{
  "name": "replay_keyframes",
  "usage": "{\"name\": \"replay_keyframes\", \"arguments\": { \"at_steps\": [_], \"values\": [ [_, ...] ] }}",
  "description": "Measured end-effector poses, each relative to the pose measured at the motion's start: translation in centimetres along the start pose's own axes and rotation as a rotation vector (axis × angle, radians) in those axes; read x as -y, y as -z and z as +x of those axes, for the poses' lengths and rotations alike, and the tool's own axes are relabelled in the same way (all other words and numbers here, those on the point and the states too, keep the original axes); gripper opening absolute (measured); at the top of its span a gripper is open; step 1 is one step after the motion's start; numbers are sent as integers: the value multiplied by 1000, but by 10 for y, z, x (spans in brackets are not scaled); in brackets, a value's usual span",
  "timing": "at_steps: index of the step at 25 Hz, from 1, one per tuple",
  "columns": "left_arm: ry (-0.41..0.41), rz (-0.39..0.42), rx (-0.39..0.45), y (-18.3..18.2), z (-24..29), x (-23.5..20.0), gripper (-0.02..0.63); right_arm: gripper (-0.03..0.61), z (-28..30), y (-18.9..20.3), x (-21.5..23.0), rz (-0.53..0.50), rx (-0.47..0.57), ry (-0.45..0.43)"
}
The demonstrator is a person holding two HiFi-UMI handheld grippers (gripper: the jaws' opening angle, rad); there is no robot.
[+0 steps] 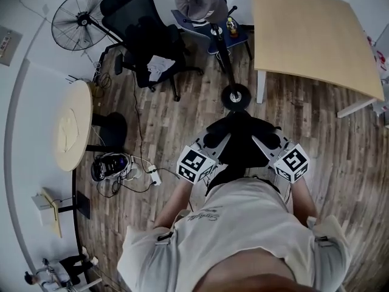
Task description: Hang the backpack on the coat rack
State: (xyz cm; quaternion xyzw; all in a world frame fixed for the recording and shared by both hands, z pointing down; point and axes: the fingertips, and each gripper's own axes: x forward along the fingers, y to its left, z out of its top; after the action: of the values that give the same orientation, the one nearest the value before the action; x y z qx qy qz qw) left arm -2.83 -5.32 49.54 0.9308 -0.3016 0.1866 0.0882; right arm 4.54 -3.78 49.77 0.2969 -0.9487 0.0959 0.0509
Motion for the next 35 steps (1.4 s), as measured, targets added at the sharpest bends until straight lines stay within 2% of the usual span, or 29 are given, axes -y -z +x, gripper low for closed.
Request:
{"name": "replay_keyframes", "arguments": {
  "at_steps": [6, 15, 27, 35],
  "values": [
    [34, 2, 8, -9, 13, -45, 44, 29, 37, -9, 28, 3, -47, 23],
    [71, 73, 0, -24, 36, -116, 44, 29, 96, -26, 75, -9, -53, 69],
    [16, 62, -20, -47, 82, -190, 44, 29, 150, -41, 148, -19, -64, 29],
    [-49, 7, -44, -50, 118, -230, 44, 29, 179, -41, 197, -17, -77, -34]
  ]
}}
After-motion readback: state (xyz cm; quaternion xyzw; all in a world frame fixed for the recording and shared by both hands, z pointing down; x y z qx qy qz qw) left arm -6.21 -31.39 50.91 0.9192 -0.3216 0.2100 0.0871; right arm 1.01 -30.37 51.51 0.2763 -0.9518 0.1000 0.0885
